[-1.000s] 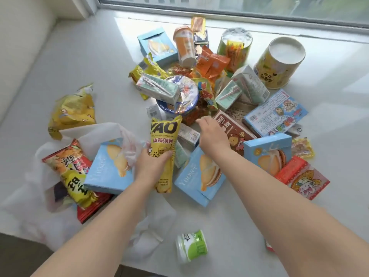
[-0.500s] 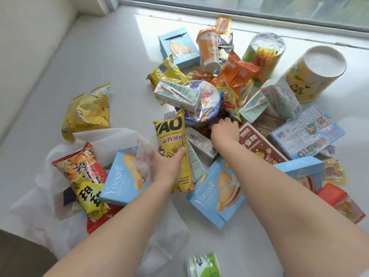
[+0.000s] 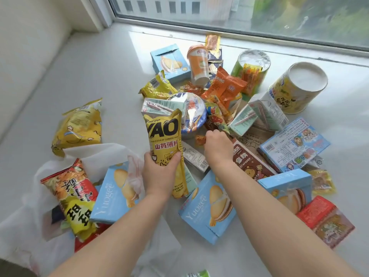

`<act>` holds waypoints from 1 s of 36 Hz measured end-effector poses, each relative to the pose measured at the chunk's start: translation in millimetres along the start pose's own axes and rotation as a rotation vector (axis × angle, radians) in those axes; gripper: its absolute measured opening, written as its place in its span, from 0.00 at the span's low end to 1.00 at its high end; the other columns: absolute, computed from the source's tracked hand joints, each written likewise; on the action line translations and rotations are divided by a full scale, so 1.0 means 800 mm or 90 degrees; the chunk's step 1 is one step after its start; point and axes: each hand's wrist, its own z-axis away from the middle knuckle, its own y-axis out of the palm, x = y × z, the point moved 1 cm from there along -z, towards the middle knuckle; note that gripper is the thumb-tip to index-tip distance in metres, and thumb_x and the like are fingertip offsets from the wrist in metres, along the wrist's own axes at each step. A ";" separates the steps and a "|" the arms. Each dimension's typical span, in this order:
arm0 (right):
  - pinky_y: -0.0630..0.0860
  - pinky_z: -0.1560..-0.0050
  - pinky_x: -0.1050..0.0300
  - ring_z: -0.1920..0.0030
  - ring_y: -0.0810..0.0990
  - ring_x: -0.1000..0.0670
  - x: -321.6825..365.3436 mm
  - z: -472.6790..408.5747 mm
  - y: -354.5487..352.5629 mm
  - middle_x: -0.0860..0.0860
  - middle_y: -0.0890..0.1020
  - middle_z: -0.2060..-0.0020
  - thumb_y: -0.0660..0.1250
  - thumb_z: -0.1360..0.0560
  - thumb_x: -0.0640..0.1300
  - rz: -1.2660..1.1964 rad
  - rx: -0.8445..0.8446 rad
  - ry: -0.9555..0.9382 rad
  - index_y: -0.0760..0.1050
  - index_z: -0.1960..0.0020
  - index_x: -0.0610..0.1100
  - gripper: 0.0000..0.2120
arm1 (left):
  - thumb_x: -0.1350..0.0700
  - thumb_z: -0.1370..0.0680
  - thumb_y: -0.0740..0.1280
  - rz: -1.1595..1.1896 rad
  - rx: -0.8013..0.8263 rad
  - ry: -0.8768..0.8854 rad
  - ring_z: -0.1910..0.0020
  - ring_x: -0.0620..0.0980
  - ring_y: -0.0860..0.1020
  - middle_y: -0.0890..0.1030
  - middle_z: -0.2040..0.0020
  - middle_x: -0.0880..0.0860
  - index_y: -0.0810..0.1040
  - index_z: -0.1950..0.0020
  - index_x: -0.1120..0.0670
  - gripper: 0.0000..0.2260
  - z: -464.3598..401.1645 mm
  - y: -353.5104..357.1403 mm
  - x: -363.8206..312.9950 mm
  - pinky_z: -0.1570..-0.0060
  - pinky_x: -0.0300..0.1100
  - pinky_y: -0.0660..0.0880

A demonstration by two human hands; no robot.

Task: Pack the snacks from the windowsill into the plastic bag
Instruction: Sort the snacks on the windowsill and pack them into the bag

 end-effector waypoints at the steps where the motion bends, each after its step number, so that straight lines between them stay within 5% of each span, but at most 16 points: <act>1: 0.68 0.53 0.53 0.44 0.72 0.42 -0.006 0.005 -0.004 0.44 0.76 0.46 0.62 0.23 0.41 -0.006 -0.074 0.005 0.76 0.47 0.40 0.08 | 0.50 0.29 0.74 0.007 0.006 0.024 0.58 0.37 0.75 0.76 0.57 0.41 0.70 0.47 0.50 0.17 0.002 0.000 -0.007 0.62 0.32 0.69; 5: 0.67 0.42 0.45 0.37 0.68 0.39 -0.016 0.005 -0.020 0.44 0.73 0.38 0.70 0.29 0.44 -0.053 -0.221 0.025 0.81 0.53 0.42 0.07 | 0.49 0.30 0.74 0.033 0.003 0.068 0.58 0.40 0.75 0.77 0.56 0.42 0.70 0.47 0.50 0.17 -0.002 0.008 -0.040 0.62 0.32 0.69; 12: 0.56 0.28 0.47 0.25 0.52 0.42 -0.031 -0.053 -0.024 0.45 0.61 0.27 0.64 0.24 0.44 -0.019 -0.095 0.064 0.79 0.44 0.45 0.11 | 0.41 0.31 0.72 -0.046 0.021 0.155 0.50 0.49 0.77 0.78 0.49 0.47 0.69 0.45 0.47 0.21 -0.041 0.025 -0.103 0.51 0.45 0.76; 16: 0.65 0.33 0.48 0.28 0.59 0.43 -0.036 -0.077 -0.028 0.45 0.63 0.29 0.63 0.24 0.44 -0.075 -0.029 0.109 0.76 0.42 0.42 0.12 | 0.40 0.31 0.71 -0.097 0.067 0.058 0.49 0.52 0.77 0.79 0.48 0.49 0.70 0.43 0.49 0.23 -0.067 0.039 -0.111 0.47 0.47 0.75; 20: 0.71 0.46 0.48 0.39 0.72 0.39 -0.033 -0.094 -0.036 0.43 0.68 0.36 0.64 0.23 0.45 -0.174 0.003 0.108 0.64 0.36 0.41 0.19 | 0.38 0.32 0.71 -0.123 0.065 0.024 0.47 0.54 0.77 0.78 0.45 0.50 0.68 0.42 0.49 0.26 -0.076 0.050 -0.106 0.46 0.49 0.75; 25: 0.74 0.45 0.47 0.41 0.77 0.40 -0.033 -0.113 -0.042 0.44 0.73 0.35 0.67 0.26 0.52 -0.184 0.072 0.149 0.49 0.26 0.47 0.37 | 0.37 0.32 0.71 -0.111 0.066 -0.011 0.43 0.56 0.75 0.77 0.44 0.51 0.66 0.39 0.50 0.29 -0.086 0.061 -0.108 0.45 0.51 0.74; 31: 0.67 0.36 0.47 0.40 0.76 0.43 -0.034 -0.138 -0.031 0.46 0.78 0.42 0.69 0.31 0.58 -0.125 0.179 0.182 0.59 0.32 0.48 0.34 | 0.39 0.31 0.72 -0.095 0.083 -0.012 0.48 0.53 0.75 0.76 0.47 0.48 0.66 0.42 0.47 0.25 -0.103 0.058 -0.107 0.46 0.49 0.74; 36: 0.64 0.37 0.49 0.41 0.76 0.44 -0.027 -0.137 -0.012 0.47 0.80 0.45 0.66 0.28 0.55 -0.122 0.115 0.256 0.68 0.41 0.48 0.20 | 0.39 0.32 0.72 -0.086 0.090 -0.019 0.47 0.53 0.76 0.77 0.47 0.47 0.66 0.42 0.46 0.25 -0.110 0.057 -0.106 0.44 0.51 0.75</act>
